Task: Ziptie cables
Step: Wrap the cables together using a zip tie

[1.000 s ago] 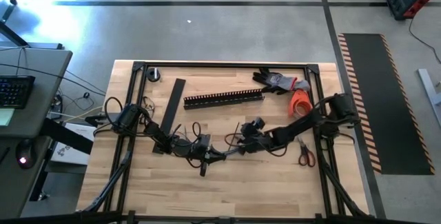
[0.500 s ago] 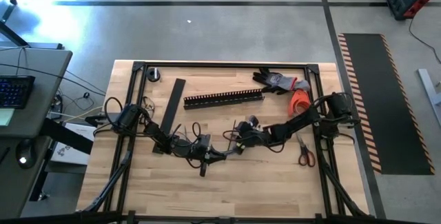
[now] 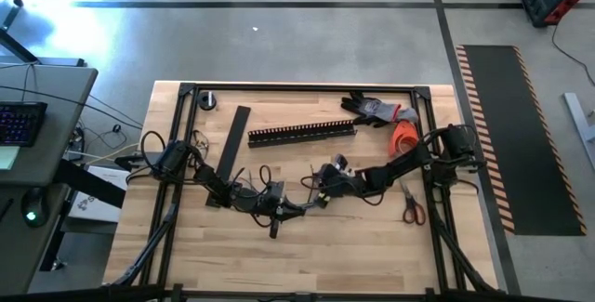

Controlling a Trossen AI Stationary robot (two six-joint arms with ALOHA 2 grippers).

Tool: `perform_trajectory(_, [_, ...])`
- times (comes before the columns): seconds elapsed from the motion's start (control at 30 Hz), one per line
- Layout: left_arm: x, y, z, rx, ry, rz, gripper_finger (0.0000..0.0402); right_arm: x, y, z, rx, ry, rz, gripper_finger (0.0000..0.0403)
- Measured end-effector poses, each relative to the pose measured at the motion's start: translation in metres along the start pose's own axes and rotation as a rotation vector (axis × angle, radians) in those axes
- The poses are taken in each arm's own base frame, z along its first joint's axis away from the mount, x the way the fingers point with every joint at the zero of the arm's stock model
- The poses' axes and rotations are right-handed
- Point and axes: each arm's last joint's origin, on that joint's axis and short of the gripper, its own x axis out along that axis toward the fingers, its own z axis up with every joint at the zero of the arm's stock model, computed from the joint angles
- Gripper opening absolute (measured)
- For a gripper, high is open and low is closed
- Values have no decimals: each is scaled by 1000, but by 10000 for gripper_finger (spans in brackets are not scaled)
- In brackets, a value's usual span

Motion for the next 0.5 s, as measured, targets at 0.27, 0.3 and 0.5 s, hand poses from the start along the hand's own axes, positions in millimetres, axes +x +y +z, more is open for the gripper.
perform_trajectory(0.27, [0, 0, 0, -20, -1, 1, 0, -11, 15, -6, -221, -51, -60, 1])
perform_trajectory(0.3, [0, 1, 0, -27, -1, 1, 0, -13, 18, -7, -261, -63, -76, 1])
perform_trajectory(0.5, [0, 1, 1, -34, -3, 3, 0, -29, 38, -12, -502, -144, -99, 0])
